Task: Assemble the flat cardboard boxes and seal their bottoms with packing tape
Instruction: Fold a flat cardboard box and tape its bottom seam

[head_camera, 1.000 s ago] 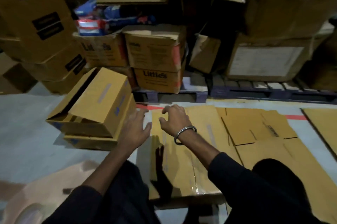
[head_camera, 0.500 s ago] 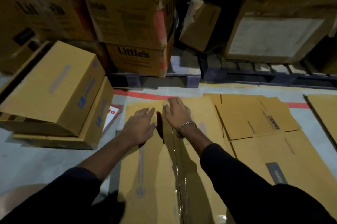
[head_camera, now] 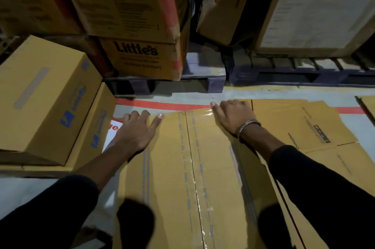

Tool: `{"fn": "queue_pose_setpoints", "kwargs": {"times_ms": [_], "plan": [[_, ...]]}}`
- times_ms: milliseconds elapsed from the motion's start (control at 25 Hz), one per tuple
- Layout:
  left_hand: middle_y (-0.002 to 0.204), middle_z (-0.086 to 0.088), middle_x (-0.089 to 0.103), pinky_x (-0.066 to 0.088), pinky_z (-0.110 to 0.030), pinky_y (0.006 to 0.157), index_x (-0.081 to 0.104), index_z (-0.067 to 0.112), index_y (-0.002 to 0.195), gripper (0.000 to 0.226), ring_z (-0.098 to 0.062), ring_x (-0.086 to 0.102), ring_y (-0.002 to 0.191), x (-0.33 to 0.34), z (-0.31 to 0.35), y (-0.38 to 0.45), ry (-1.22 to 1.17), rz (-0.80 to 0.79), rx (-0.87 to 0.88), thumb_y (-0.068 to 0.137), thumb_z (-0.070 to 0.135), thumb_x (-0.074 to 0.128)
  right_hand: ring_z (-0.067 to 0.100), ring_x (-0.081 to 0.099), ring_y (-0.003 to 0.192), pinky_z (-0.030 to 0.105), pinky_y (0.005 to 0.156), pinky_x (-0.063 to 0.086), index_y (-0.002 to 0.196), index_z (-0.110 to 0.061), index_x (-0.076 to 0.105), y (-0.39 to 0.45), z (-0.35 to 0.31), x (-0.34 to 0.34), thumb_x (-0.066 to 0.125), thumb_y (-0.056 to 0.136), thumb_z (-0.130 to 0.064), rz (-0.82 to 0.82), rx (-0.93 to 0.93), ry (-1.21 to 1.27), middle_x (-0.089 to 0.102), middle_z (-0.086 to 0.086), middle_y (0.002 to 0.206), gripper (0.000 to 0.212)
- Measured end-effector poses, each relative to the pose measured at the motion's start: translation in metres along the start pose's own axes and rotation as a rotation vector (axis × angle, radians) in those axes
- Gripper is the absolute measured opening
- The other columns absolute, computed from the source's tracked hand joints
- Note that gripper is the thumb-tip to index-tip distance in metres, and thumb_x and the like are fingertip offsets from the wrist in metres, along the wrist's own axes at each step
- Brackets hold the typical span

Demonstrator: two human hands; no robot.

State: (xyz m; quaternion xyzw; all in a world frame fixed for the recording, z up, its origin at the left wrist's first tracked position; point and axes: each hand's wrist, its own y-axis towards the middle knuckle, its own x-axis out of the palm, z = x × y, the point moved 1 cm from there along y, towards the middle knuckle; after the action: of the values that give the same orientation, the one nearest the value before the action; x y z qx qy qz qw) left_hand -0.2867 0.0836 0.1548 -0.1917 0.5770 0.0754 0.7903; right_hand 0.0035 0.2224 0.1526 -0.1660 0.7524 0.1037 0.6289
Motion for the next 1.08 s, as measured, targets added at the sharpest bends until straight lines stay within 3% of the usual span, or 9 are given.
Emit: {"fn": "queue_pose_setpoints", "kwargs": {"times_ms": [200,320,360,440,520,680,880,960,1080], "plan": [[0.138,-0.022,0.053,0.043,-0.048,0.096,0.052,0.012,0.142,0.080,-0.043,0.051,0.126,-0.003,-0.003,0.008,-0.265,0.047,-0.248,0.099,0.076,0.032,0.028,0.053,0.097,0.038,0.080,0.040,0.125,-0.010,0.063,-0.002,0.018,-0.005,0.034,0.103,-0.066,-0.040,0.333,0.467,0.066,0.016,0.119,0.067],[0.158,-0.018,0.042,0.043,-0.051,0.109,0.033,0.011,0.159,0.092,-0.042,0.048,0.137,0.003,-0.022,0.018,-0.679,0.002,-0.572,0.095,0.075,0.046,0.037,0.055,0.116,0.041,0.087,0.040,0.134,-0.011,0.059,0.006,0.020,-0.006,0.038,0.104,-0.061,-0.086,0.460,0.555,0.062,0.019,0.133,0.062],[0.154,-0.017,0.047,0.045,-0.050,0.106,0.032,0.010,0.160,0.092,-0.041,0.053,0.132,0.001,-0.025,0.019,-0.800,-0.023,-0.644,0.094,0.072,0.049,0.039,0.055,0.119,0.043,0.090,0.043,0.137,-0.010,0.057,0.008,0.019,-0.006,0.040,0.103,-0.060,-0.103,0.494,0.569,0.060,0.019,0.136,0.063],[0.108,-0.016,0.068,0.051,-0.044,0.083,0.050,0.004,0.148,0.089,-0.035,0.066,0.092,0.000,-0.031,0.019,-0.984,-0.077,-0.717,0.084,0.066,0.048,0.039,0.056,0.111,0.041,0.086,0.044,0.137,-0.005,0.056,0.007,0.017,-0.011,0.046,0.101,-0.058,-0.141,0.560,0.606,0.061,0.019,0.130,0.065],[0.087,-0.014,0.066,0.047,-0.041,0.071,0.063,0.001,0.130,0.085,-0.033,0.065,0.075,-0.004,-0.035,0.013,-1.018,-0.056,-0.753,0.076,0.064,0.044,0.038,0.056,0.102,0.038,0.080,0.041,0.135,-0.002,0.057,0.002,0.013,-0.022,0.052,0.100,-0.057,-0.145,0.595,0.649,0.061,0.020,0.125,0.066],[0.082,-0.009,0.068,0.052,-0.037,0.064,0.070,0.003,0.109,0.061,-0.029,0.065,0.071,-0.065,-0.010,-0.021,-1.085,0.190,-0.662,0.085,0.055,0.046,0.035,0.054,0.098,0.039,0.082,0.043,0.129,-0.003,0.060,-0.011,-0.007,-0.080,0.053,0.101,-0.054,0.020,0.549,0.736,0.062,0.021,0.126,0.059],[0.091,-0.011,0.068,0.049,-0.045,0.068,0.068,0.011,0.090,0.049,-0.036,0.065,0.085,-0.161,0.032,-0.089,-1.013,0.638,-0.502,0.093,0.055,0.045,0.037,0.055,0.119,0.041,0.093,0.044,0.118,-0.014,0.071,-0.051,-0.026,-0.183,0.053,0.100,-0.052,0.289,0.438,0.940,0.065,0.016,0.123,0.046],[0.091,-0.007,0.067,0.047,-0.044,0.070,0.069,0.018,0.095,0.039,-0.029,0.062,0.083,-0.177,0.046,-0.130,-1.106,0.704,-0.412,0.101,0.048,0.046,0.033,0.058,0.113,0.044,0.098,0.046,0.107,-0.021,0.075,-0.083,-0.031,-0.202,0.055,0.098,-0.050,0.398,0.368,1.093,0.069,0.006,0.114,0.037],[0.099,0.000,0.069,0.048,-0.039,0.077,0.070,0.026,0.105,0.027,-0.026,0.065,0.096,-0.159,0.047,-0.170,-1.180,0.668,-0.408,0.104,0.044,0.049,0.028,0.060,0.105,0.039,0.079,0.046,0.108,-0.023,0.071,-0.128,-0.027,-0.186,0.055,0.097,-0.042,0.327,0.372,1.231,0.067,-0.002,0.105,0.027]]}}
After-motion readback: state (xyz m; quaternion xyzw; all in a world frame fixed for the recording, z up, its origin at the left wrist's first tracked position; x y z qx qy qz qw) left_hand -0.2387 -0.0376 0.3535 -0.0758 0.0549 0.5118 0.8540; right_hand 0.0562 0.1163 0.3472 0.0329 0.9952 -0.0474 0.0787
